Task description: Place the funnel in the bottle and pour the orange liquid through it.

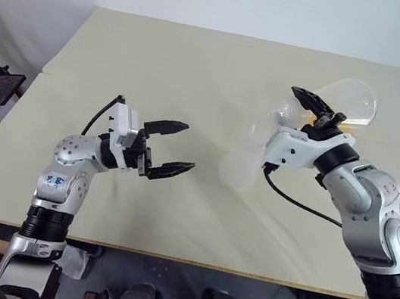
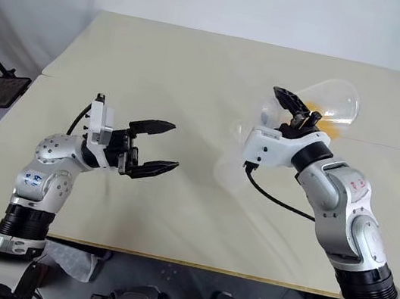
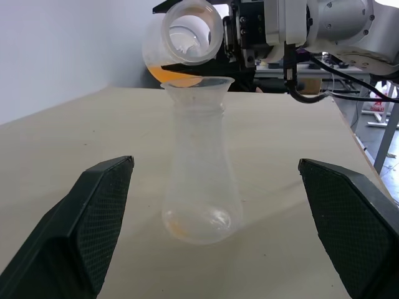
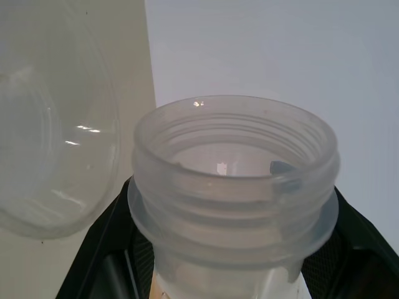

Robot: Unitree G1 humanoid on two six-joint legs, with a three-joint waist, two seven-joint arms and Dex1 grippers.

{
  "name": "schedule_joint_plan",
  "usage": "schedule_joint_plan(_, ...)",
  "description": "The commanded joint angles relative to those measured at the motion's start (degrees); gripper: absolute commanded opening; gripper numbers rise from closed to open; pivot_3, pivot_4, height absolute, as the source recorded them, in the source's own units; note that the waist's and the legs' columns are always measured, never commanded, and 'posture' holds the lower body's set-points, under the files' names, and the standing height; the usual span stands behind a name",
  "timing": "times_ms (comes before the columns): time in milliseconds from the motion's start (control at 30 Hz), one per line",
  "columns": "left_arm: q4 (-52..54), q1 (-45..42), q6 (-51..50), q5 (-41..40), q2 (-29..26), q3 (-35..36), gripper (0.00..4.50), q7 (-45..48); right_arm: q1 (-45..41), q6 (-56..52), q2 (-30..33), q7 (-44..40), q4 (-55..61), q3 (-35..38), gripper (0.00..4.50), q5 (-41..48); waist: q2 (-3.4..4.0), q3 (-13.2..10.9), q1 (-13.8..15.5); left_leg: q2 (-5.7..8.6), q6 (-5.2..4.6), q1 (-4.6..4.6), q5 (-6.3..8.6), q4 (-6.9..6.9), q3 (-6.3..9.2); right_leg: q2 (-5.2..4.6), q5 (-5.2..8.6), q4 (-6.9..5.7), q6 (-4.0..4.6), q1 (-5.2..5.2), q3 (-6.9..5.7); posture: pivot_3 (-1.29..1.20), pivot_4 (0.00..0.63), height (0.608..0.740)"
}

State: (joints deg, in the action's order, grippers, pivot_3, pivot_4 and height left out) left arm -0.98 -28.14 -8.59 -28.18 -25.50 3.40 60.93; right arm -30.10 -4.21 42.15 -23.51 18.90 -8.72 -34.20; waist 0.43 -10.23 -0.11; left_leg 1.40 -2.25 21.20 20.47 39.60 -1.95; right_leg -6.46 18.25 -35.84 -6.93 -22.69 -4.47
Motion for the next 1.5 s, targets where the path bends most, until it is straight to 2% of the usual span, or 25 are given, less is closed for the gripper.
schedule_joint_plan(33, 0.28, -0.88, 1.19, -0.02, 0.22, 0.05, 4.5, -0.12, -1.13, 1.57, 0.6, 0.95, 0.95, 2.07, 2.47, -1.57, 0.0, 0.0, 0.0, 0.0, 0.0, 0.0, 0.0, 0.0, 0.0, 0.0, 0.0, 0.0, 0.0, 0.0, 0.0, 0.0, 0.15, 0.74)
schedule_joint_plan(467, -0.4, -0.78, 1.75, 0.09, 0.23, 0.39, 4.5, 0.0, -0.44, 7.68, 2.4, 2.32, -1.0, 2.39, 2.47, -6.77, 0.0, 0.0, -0.01, 0.0, 0.0, 0.0, 0.0, 0.02, 0.0, 0.0, 0.0, -0.01, 0.0, 0.01, 0.0, 0.0, 0.15, 0.74)
schedule_joint_plan(1500, -0.21, -0.62, 2.18, -0.05, 0.78, 0.23, 4.5, -0.61, -0.58, 12.84, 3.76, 5.8, -3.01, 3.94, 2.47, -12.0, 0.0, 0.0, -0.04, 0.0, 0.0, 0.01, 0.0, 0.04, -0.01, 0.01, 0.0, -0.02, 0.0, 0.01, 0.01, 0.0, 0.15, 0.74)
